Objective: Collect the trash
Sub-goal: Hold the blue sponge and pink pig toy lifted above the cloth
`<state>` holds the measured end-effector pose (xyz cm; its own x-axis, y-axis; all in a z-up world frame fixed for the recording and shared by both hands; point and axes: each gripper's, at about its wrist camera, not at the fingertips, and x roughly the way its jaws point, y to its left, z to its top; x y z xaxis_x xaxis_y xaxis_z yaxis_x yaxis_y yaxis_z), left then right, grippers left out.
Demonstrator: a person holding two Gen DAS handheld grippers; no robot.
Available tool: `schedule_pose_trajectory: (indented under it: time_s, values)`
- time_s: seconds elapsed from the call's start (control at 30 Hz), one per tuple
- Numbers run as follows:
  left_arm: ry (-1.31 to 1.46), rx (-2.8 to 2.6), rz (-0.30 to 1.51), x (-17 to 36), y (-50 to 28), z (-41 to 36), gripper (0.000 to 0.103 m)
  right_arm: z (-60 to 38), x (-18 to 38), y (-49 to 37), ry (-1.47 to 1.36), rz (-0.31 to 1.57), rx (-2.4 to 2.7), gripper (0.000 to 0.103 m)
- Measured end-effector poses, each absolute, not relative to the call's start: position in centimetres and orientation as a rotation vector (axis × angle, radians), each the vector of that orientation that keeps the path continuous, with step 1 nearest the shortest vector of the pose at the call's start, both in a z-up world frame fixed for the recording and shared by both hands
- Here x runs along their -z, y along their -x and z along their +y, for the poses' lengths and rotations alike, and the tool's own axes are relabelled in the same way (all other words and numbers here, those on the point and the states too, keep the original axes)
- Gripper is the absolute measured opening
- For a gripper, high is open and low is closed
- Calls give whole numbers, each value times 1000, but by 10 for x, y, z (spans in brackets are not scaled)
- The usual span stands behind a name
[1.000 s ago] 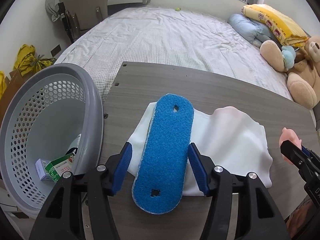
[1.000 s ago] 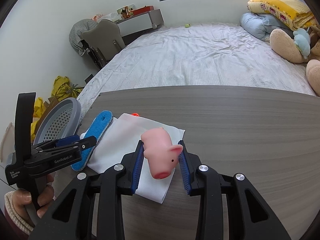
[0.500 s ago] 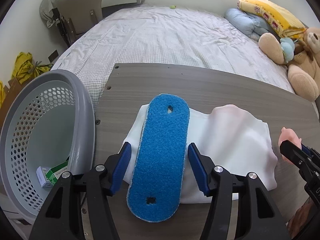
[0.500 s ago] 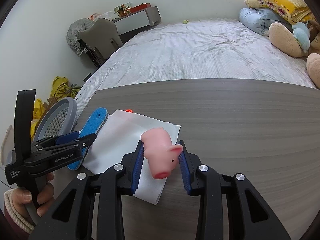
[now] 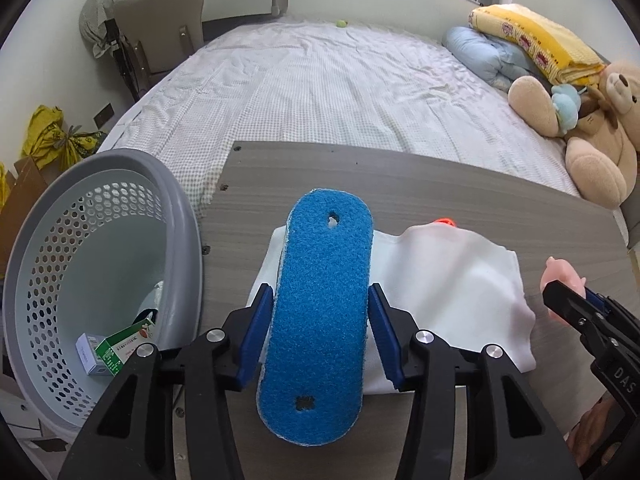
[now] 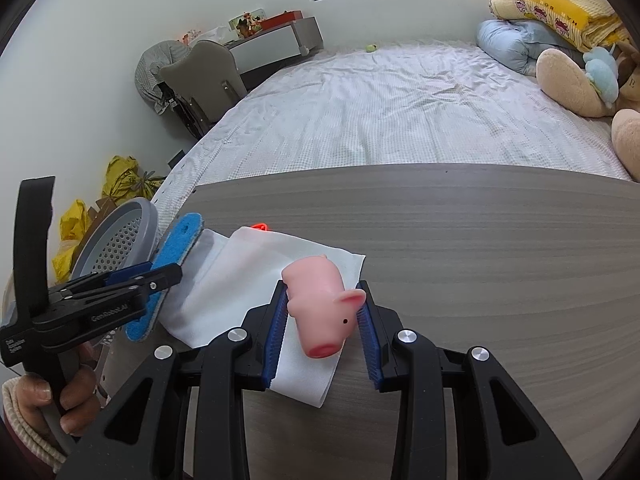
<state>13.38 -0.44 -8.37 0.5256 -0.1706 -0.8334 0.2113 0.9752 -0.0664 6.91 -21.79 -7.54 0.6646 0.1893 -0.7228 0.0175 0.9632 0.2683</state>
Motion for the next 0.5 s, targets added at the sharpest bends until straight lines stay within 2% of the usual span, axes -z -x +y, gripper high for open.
schedule_pose_trajectory:
  time_s: [0.5]
  values:
    - [31, 189, 856, 26, -99, 45, 47, -177, 44, -78, -199, 810, -157, 33]
